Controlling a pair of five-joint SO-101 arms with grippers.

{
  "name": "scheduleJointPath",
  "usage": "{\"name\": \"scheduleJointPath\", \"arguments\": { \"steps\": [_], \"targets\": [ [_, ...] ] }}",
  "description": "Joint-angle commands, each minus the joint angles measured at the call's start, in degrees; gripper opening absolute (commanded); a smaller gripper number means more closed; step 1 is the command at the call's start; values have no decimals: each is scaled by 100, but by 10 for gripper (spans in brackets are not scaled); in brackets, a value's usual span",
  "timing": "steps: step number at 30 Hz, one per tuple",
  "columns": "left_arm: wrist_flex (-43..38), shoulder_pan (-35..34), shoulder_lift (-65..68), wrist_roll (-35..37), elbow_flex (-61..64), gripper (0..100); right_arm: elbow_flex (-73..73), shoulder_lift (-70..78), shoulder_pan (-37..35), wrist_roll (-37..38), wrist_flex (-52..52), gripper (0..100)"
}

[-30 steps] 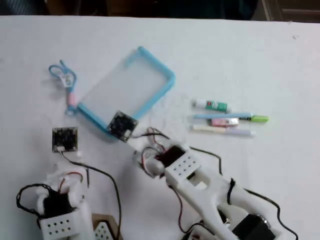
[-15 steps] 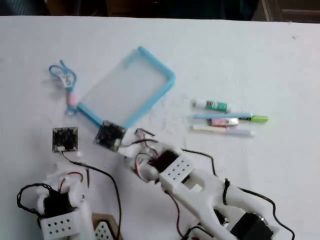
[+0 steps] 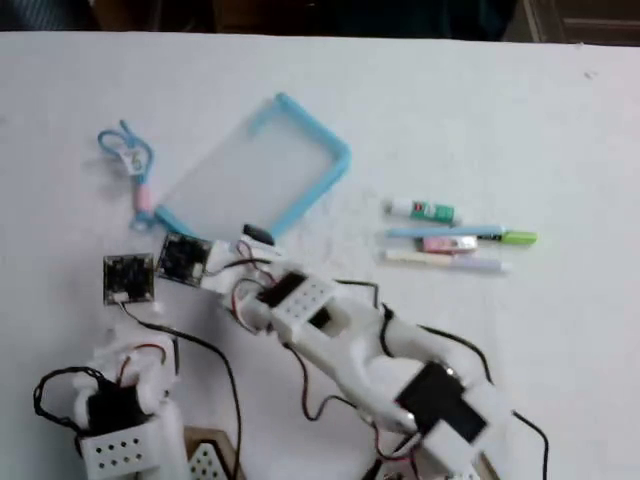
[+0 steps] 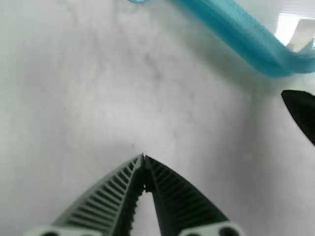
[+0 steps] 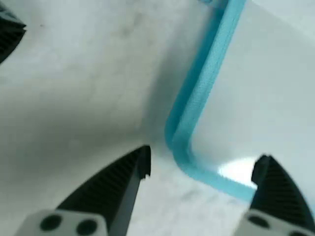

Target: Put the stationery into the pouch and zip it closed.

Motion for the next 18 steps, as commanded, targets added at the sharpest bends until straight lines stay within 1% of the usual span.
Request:
{"name": "scheduleJointPath", "arguments": {
  "steps": [1, 4, 7, 8, 10, 12, 14, 18],
  "targets": [
    [35, -40, -40, 9, -53, 25, -501, 400, 22, 44, -207, 289],
    [35, -40, -40, 9, -53, 25, -721, 734, 110, 62, -505, 187],
    [35, -40, -40, 9, -53, 25, -738, 822, 163, 62, -699, 37],
    [35, -40, -40, 9, -53, 25, -730, 804, 198, 70, -699, 5],
    [35, -40, -40, 9, -53, 25, -712, 708, 312, 70, -690, 45],
    [35, -40, -40, 9, -53, 25, -607, 576, 444, 79, -690, 18],
    [35, -40, -40, 9, -53, 25, -378, 374, 558, 132, -690, 21],
    [35, -40, -40, 9, -53, 25, 369, -242, 787, 791, -725, 16]
  ]
}}
